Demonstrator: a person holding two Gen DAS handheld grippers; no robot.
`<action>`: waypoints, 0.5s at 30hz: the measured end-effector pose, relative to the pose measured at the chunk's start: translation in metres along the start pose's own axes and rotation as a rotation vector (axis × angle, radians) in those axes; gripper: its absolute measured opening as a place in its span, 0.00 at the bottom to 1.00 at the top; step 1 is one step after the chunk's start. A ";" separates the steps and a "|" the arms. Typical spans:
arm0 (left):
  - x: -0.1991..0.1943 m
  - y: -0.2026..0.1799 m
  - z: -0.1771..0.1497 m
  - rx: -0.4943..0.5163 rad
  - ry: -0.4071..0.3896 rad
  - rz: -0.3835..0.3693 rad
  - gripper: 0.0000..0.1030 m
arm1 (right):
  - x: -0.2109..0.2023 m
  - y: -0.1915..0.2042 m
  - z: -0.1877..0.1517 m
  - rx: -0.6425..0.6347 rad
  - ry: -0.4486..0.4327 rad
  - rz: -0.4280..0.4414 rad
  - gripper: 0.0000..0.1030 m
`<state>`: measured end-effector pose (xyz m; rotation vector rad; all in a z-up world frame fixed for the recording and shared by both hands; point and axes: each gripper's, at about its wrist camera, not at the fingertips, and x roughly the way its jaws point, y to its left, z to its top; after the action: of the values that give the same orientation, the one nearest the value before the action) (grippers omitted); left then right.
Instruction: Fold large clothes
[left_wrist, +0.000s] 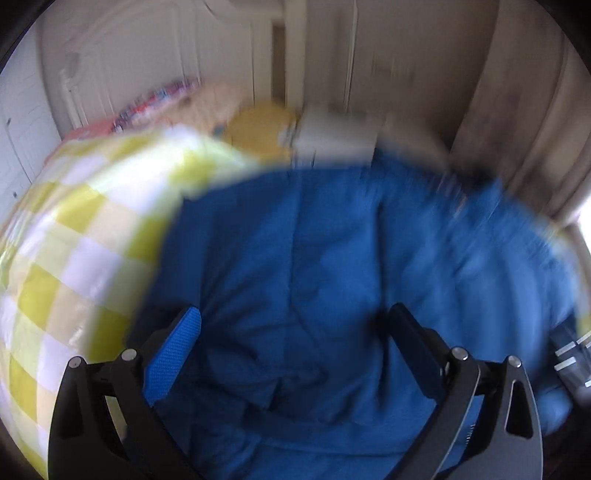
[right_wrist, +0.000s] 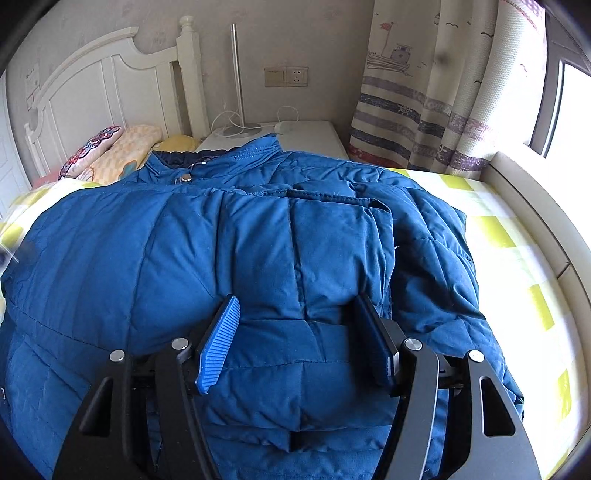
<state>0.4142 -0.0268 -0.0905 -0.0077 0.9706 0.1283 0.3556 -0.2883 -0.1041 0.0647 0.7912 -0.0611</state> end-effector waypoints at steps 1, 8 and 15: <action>0.004 -0.005 -0.008 0.032 -0.047 0.020 0.98 | 0.000 0.000 0.000 -0.001 -0.001 0.004 0.61; -0.045 -0.024 0.016 -0.024 -0.179 -0.018 0.97 | 0.001 0.000 0.000 0.001 0.002 0.011 0.63; -0.006 -0.134 0.036 0.175 -0.101 -0.056 0.98 | 0.001 -0.001 0.000 0.005 0.002 0.015 0.63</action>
<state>0.4554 -0.1578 -0.0720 0.1306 0.8776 -0.0080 0.3564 -0.2894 -0.1043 0.0752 0.7926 -0.0482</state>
